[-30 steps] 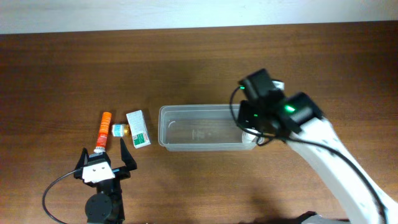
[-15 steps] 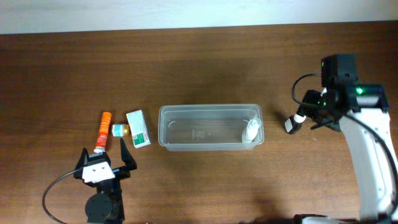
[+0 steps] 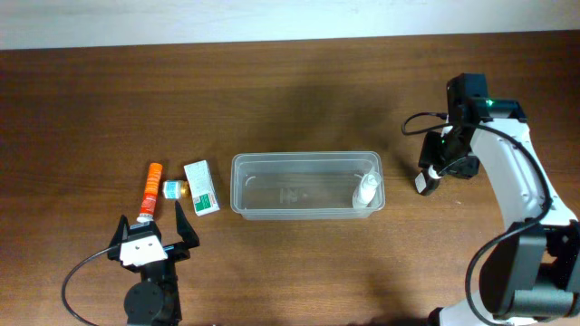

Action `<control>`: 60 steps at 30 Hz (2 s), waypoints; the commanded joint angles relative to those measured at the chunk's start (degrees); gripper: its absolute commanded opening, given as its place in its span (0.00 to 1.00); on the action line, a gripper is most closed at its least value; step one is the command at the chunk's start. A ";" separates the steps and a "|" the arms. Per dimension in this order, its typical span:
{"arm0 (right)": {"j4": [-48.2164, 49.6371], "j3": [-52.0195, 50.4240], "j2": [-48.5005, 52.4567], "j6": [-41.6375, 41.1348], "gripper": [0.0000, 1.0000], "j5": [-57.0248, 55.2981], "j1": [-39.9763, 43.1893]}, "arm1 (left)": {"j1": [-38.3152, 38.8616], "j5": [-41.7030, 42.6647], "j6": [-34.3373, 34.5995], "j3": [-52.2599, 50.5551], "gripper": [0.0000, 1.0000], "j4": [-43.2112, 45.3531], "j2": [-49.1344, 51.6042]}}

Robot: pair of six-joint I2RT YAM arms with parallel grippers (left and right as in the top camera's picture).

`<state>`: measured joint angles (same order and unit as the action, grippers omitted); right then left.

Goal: Pack container
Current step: 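Move the right gripper back and grasp the dark white-capped bottle, then place the dark bottle into the container beside the spray bottle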

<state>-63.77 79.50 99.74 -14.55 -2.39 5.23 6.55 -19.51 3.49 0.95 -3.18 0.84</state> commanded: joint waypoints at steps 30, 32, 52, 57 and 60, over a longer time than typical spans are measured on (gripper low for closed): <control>0.35 0.17 2.97 0.59 0.12 0.66 0.52 | -0.33 0.26 -0.48 -0.42 1.00 0.17 -0.44; -0.39 0.33 2.60 0.61 0.08 0.28 0.50 | -0.33 0.26 -0.48 -0.42 1.00 0.15 -0.44; -17.05 16.46 -24.81 -12.48 0.04 0.24 -15.85 | -0.33 0.26 -0.48 -0.42 1.00 0.15 -0.44; -16.79 15.98 -24.09 -17.79 0.04 -0.63 -22.86 | -0.33 0.26 -0.48 -0.42 1.00 0.15 -0.44; -14.01 14.86 -20.13 -19.65 0.04 -1.55 -28.79 | -0.33 0.26 -0.48 -0.42 1.00 0.15 -0.44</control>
<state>-80.09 95.33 75.83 -30.11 -2.66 -18.59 6.55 -19.51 3.49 0.95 -3.16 0.84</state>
